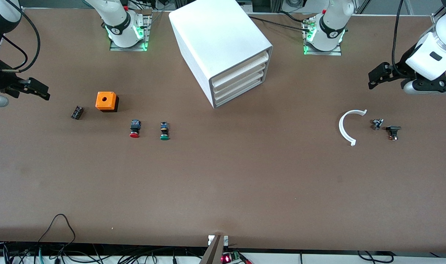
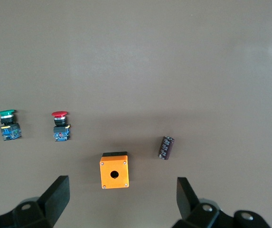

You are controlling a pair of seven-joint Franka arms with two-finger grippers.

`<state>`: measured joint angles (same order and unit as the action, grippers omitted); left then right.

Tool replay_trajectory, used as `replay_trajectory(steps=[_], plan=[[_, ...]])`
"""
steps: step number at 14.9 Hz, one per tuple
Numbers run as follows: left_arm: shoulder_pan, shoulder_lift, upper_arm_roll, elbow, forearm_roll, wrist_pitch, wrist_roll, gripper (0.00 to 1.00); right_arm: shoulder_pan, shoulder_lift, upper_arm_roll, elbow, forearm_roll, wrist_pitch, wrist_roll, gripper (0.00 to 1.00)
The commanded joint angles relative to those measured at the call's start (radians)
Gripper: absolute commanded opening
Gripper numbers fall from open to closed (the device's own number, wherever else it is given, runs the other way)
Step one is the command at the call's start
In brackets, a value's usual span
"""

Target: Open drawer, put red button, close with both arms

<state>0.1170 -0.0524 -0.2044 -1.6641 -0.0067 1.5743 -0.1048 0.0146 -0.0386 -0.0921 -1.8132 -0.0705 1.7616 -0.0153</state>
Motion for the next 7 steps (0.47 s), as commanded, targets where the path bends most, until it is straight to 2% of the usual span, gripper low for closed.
replay_trajectory(steps=[1, 7], plan=[[0.000, 0.011, -0.001, 0.024, 0.010, 0.007, 0.022, 1.00, -0.001, -0.023, 0.002, -0.006, 0.021, -0.016, -0.011, 1.00], [0.001, 0.014, 0.000, 0.032, 0.008, 0.012, 0.019, 1.00, -0.001, -0.023, 0.002, -0.006, 0.021, -0.030, -0.011, 1.00]])
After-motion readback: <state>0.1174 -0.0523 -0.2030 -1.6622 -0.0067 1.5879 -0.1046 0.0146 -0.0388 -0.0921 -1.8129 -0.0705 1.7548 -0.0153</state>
